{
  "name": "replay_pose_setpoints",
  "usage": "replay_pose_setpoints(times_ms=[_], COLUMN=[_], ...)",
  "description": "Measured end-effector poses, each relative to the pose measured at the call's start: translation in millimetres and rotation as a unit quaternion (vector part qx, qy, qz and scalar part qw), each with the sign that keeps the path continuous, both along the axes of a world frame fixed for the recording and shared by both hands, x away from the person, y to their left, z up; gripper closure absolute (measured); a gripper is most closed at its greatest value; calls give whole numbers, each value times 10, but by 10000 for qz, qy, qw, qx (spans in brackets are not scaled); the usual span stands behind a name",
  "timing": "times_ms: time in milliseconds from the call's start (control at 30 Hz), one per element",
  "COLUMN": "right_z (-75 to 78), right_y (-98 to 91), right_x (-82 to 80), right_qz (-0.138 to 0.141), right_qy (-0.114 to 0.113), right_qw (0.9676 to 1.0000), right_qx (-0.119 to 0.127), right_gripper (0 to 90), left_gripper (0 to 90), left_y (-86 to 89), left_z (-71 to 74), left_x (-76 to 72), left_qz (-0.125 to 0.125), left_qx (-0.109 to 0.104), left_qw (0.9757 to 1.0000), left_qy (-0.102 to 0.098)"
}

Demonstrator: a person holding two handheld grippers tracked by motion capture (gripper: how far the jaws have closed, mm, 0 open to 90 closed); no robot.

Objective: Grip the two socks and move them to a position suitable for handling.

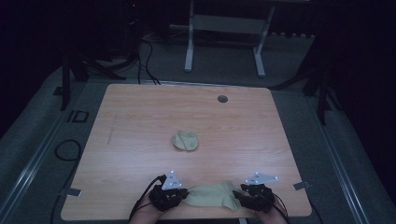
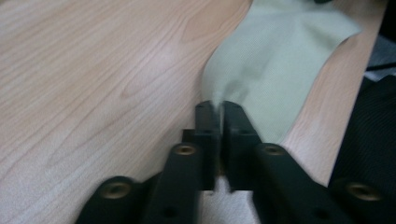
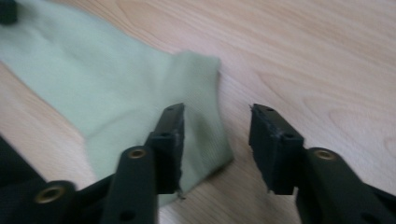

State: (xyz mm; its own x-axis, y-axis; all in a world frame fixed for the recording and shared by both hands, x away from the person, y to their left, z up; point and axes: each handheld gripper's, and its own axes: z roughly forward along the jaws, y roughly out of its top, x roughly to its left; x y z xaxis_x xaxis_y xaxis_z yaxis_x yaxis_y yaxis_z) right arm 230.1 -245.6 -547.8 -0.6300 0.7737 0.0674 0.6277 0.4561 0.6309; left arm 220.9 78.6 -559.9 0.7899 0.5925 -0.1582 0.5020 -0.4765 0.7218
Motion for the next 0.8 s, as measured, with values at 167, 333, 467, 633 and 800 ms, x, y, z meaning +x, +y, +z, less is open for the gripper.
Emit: replay_pose_setpoints(times_ms=[167, 333, 467, 633, 800], right_z=[194, 383, 481, 547, 615], right_y=[45, 144, 263, 475, 712], right_x=[68, 189, 314, 496, 711], right_qz=[114, 306, 382, 504, 669], right_qy=[-167, -276, -358, -400, -414], right_qw=[9998, 9990, 9985, 9979, 9969], right_qx=[79, 188, 154, 64, 10], right_gripper=[439, 386, 388, 393, 396], left_gripper=[548, 435, 428, 387, 374], left_y=[116, 289, 393, 510, 585], left_z=[91, 70, 15, -13, -37], left_x=[-25, -59, -93, -99, -97], left_qz=[143, 232, 353, 552, 716], left_qx=[-154, -242, -100, -40, -96], left_qw=[9996, 9992, 9990, 9982, 9971], left_qy=[-210, -237, -259, -242, -228])
